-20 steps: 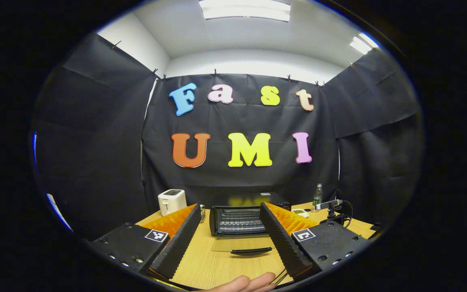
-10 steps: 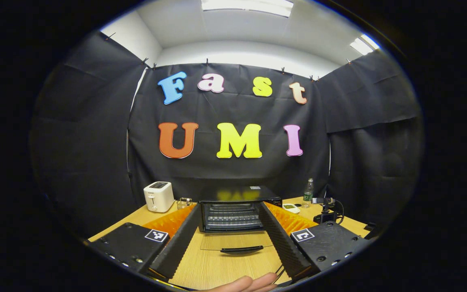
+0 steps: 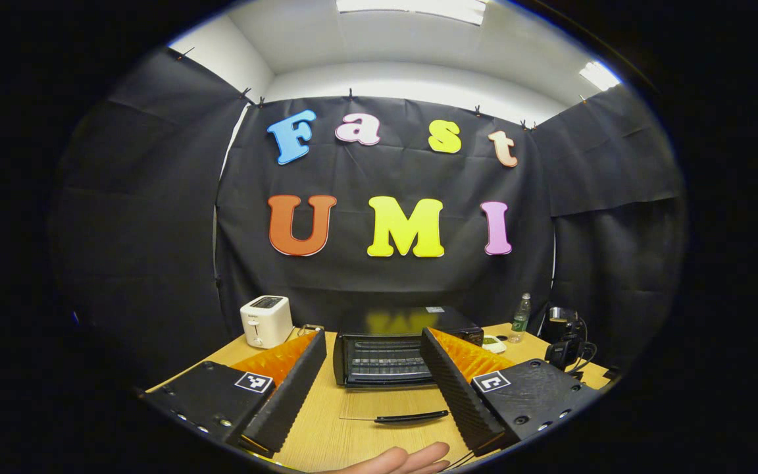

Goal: Open the electric oven with the left hand, put the food in, and close the electric oven.

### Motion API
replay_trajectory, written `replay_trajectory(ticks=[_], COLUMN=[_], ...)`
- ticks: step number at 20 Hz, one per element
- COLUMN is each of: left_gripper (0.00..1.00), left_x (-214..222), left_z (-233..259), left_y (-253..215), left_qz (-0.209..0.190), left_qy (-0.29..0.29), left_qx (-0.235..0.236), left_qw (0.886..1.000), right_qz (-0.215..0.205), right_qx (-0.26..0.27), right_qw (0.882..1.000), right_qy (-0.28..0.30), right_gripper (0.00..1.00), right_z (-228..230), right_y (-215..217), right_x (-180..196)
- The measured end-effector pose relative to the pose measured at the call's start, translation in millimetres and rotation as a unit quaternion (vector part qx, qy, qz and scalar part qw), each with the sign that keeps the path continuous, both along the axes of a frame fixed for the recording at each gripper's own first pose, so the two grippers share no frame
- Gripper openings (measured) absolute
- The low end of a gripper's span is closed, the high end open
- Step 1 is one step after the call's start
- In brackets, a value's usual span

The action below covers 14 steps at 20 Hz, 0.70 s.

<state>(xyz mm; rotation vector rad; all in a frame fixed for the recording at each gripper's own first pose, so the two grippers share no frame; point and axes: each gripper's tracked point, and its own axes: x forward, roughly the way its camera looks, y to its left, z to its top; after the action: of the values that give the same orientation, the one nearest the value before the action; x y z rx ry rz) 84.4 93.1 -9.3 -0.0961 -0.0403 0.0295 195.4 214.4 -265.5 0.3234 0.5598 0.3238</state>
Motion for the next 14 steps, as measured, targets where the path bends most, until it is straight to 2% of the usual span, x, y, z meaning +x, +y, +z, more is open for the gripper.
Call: replay_trajectory(ticks=[3,7,11,14], left_gripper=[0.95,0.94,0.94,0.95], left_x=[8.2,8.9,8.5,6.2], left_z=[-0.5,2.7,-3.7,-10.6], left_y=[15.2,32.5,48.1,60.5], left_qz=[0.012,0.02,0.027,0.036], left_qy=[0.008,0.003,0.007,0.016], left_qx=[-0.004,-0.003,-0.006,-0.007], left_qw=[1.0,1.0,1.0,0.999], right_qz=[0.011,-0.008,-0.04,-0.073], right_qx=[0.059,0.138,0.203,0.205], right_qw=[0.998,0.99,0.978,0.976], right_qy=[0.01,0.041,0.028,0.03], right_gripper=[0.85,0.85,0.84,0.84], right_z=[13.7,17.5,28.9,22.8], right_y=[36.8,87.0,136.5,159.1], right_x=[7.8,31.0,60.5,85.7])
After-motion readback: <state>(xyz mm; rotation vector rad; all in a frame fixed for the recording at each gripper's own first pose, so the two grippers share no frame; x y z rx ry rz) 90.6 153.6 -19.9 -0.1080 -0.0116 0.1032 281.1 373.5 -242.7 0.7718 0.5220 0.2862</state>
